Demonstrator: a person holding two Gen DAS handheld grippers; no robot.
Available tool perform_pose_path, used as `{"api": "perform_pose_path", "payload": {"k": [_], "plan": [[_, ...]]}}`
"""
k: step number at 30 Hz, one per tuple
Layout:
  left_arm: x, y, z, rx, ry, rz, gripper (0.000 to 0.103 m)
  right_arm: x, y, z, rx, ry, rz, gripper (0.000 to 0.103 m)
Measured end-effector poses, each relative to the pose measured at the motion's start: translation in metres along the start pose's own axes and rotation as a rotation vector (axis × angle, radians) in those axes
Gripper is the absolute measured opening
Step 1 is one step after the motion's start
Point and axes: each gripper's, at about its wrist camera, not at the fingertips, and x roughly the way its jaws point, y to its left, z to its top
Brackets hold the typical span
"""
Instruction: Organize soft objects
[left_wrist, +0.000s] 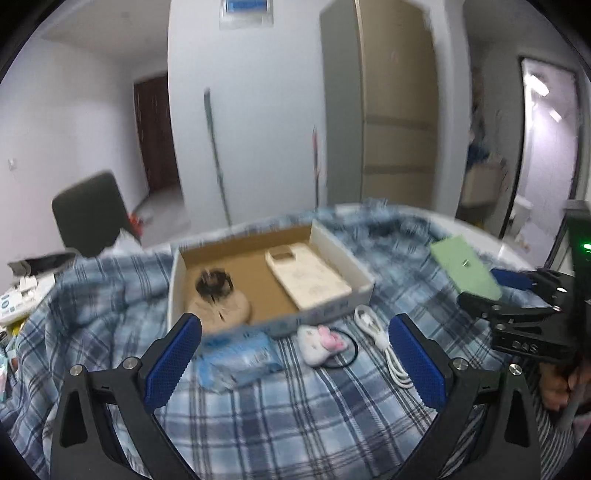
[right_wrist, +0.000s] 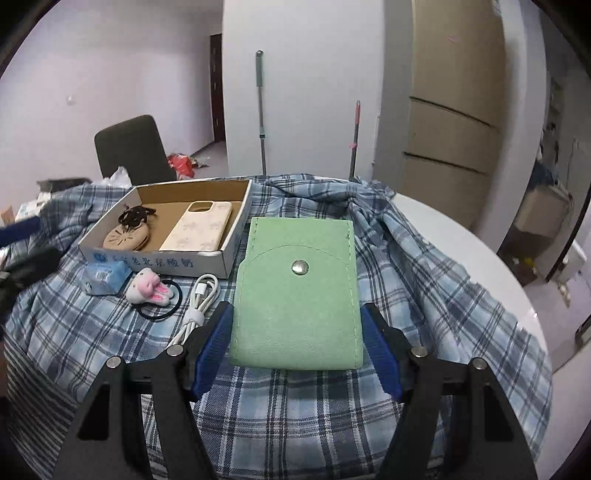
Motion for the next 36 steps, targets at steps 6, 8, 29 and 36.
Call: {"api": "perform_pose_path", "payload": {"k": [6, 8, 29, 36], "plan": [[0.053, -0.022, 0.016, -0.168, 0.236, -0.13, 0.084, 0.001, -0.005, -0.005, 0.036, -0.008, -0.011, 0.068], [0.069, -0.029, 0.012, -0.217, 0.292, -0.154, 0.071, 0.0, -0.007, -0.005, 0.046, -0.016, -0.013, 0.068], [0.129, -0.061, -0.006, -0.187, 0.486, -0.164, 0.023, -0.004, -0.018, -0.006, 0.091, -0.022, 0.013, 0.068], [0.114, -0.063, -0.002, -0.147, 0.445, -0.191, 0.02, -0.004, -0.019, -0.006, 0.091, -0.025, 0.012, 0.068]]}}
